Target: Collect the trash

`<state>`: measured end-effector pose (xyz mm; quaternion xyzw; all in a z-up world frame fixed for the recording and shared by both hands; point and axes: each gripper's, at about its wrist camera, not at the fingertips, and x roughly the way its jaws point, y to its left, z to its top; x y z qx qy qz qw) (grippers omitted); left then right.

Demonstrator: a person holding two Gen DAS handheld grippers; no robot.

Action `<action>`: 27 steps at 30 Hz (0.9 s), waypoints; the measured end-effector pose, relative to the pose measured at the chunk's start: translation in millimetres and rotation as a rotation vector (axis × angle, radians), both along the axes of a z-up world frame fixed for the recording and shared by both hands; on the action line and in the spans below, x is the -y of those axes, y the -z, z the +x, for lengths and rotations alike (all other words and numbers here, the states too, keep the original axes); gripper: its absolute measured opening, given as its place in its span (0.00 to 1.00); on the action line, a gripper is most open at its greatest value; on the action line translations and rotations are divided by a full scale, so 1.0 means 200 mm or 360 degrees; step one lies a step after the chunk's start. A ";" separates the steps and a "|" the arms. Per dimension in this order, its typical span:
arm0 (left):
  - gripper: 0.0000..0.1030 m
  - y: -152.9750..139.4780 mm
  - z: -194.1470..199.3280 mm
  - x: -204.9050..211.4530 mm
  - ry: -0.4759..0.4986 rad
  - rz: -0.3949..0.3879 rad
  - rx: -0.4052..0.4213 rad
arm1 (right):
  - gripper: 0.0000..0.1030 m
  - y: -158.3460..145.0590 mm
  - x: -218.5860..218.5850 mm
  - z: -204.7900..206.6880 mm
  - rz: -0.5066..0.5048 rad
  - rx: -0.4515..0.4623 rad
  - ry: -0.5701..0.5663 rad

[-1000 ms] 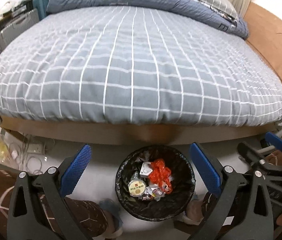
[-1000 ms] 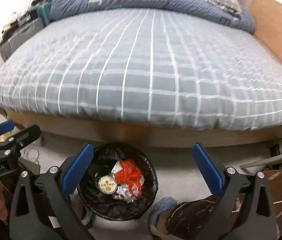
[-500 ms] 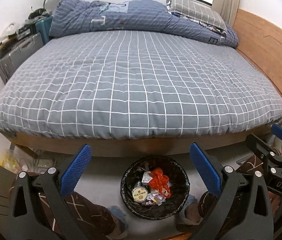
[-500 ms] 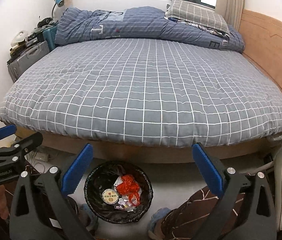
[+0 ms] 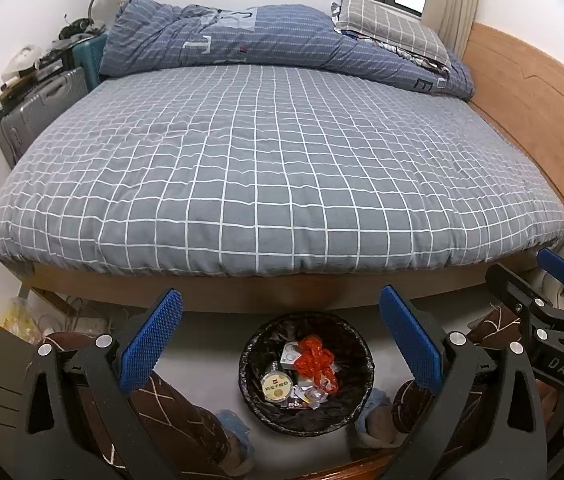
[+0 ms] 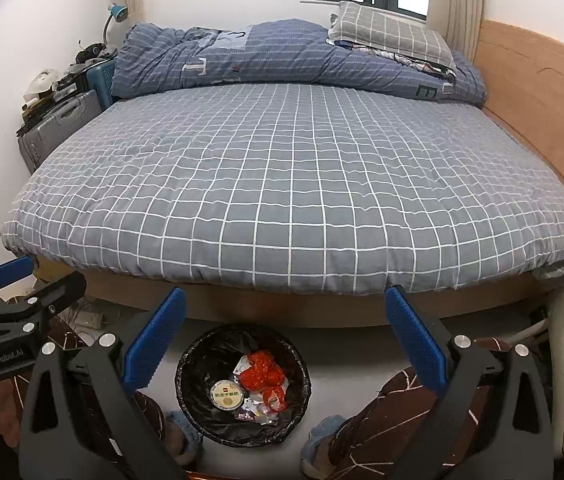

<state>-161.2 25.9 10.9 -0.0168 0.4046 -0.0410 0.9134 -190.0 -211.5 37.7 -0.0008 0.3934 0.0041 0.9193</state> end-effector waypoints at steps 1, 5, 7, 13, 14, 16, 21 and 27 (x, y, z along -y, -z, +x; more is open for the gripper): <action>0.94 0.00 0.00 0.00 0.0002 0.0000 -0.0001 | 0.93 0.00 0.01 0.00 0.0001 -0.0002 0.0002; 0.94 0.01 0.00 0.01 0.0005 -0.0001 -0.0006 | 0.93 0.02 0.02 0.00 0.0002 -0.0009 0.0010; 0.94 0.02 0.00 0.01 0.0006 -0.0002 -0.0010 | 0.93 0.02 0.03 0.00 0.0007 -0.0011 0.0015; 0.94 0.03 0.00 0.02 0.0011 0.0001 -0.0021 | 0.93 0.03 0.04 0.00 0.0012 -0.0010 0.0020; 0.94 0.04 0.00 0.02 0.0012 -0.0001 -0.0022 | 0.93 0.03 0.04 0.00 0.0012 -0.0011 0.0019; 0.94 0.04 0.00 0.02 0.0013 -0.0002 -0.0022 | 0.93 0.03 0.04 0.00 0.0011 -0.0010 0.0021; 0.94 0.04 0.00 0.02 0.0014 -0.0004 -0.0022 | 0.93 0.03 0.04 0.00 0.0010 -0.0011 0.0020; 0.94 0.04 0.00 0.01 0.0001 -0.0006 -0.0024 | 0.93 0.03 0.03 -0.01 -0.0003 -0.0007 0.0021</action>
